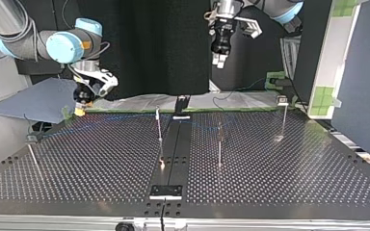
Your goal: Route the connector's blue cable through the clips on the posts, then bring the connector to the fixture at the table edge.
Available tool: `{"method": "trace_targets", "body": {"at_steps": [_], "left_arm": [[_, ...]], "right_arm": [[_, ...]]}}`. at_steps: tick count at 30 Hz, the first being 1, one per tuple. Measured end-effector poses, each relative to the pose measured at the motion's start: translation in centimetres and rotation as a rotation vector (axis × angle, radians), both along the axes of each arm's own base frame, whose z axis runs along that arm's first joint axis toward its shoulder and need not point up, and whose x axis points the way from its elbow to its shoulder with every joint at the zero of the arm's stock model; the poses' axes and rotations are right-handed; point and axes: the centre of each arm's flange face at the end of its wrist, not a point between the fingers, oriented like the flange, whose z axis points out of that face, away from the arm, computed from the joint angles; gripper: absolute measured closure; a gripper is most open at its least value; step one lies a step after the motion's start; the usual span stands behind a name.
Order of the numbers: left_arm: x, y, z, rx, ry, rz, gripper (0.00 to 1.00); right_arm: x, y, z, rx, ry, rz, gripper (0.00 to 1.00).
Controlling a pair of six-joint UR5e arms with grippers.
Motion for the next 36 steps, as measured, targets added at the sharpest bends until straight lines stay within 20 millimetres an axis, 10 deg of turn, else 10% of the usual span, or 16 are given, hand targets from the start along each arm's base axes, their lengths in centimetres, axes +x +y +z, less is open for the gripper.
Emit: {"method": "trace_targets", "body": {"at_steps": [36], "left_arm": [[-0.7, 1.4, -0.7, 0.097, 0.075, 0.091, 0.01]], "right_arm": [[11.2, 12.4, -4.6, 0.054, 0.050, 0.196, 0.00]]}}
